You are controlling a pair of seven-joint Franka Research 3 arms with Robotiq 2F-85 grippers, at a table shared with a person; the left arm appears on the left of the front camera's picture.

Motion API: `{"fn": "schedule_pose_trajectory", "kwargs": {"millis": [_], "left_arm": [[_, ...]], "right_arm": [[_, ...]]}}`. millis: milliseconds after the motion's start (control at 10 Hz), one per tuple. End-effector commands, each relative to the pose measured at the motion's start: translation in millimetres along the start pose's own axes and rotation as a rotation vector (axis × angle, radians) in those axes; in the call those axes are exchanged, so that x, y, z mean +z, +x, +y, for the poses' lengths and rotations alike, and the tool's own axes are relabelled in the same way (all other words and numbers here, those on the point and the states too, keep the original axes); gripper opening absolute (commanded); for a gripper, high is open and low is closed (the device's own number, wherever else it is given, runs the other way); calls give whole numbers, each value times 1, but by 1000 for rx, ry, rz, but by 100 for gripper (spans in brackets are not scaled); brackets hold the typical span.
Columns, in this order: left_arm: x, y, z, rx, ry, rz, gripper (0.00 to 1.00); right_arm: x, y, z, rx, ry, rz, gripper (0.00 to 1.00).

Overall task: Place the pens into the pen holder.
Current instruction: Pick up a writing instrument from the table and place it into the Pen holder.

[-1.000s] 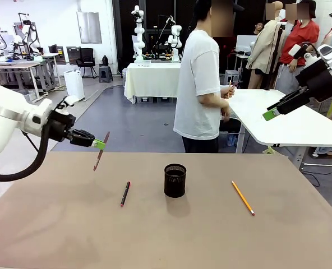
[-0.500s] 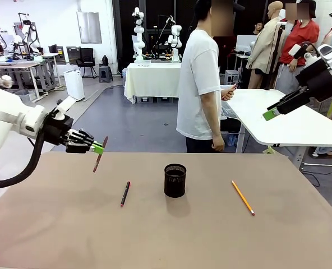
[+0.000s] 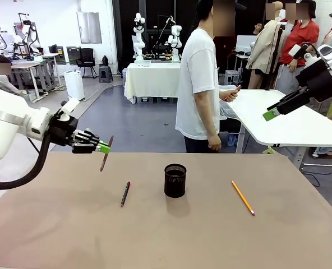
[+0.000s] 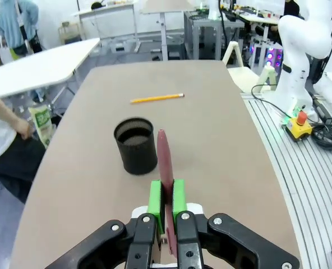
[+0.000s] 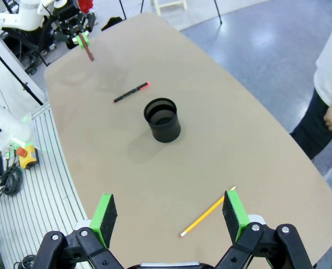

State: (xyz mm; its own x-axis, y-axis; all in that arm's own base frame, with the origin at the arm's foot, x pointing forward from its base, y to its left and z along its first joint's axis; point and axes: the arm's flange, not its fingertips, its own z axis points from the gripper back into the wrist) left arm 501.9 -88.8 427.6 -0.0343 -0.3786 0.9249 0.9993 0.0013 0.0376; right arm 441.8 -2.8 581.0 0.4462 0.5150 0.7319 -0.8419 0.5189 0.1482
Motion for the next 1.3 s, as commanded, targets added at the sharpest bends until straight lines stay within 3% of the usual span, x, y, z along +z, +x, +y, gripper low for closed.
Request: {"fn": "schedule_pose_trajectory", "kwargs": {"millis": [0, 500, 700, 1200], "left_arm": [[-18, 15, -1, -75, 59, -55, 0], [-62, 45, 8, -122, 153, -121, 0], [-84, 54, 17, -127, 140, -187, 0], [-103, 61, 22, -115, 90, -243, 0]], "right_arm": [[0, 1, 0, 4, 3, -10, 100], [0, 1, 0, 4, 3, -10, 100], [0, 1, 0, 4, 3, -10, 100], [0, 1, 0, 4, 3, -10, 100]]}}
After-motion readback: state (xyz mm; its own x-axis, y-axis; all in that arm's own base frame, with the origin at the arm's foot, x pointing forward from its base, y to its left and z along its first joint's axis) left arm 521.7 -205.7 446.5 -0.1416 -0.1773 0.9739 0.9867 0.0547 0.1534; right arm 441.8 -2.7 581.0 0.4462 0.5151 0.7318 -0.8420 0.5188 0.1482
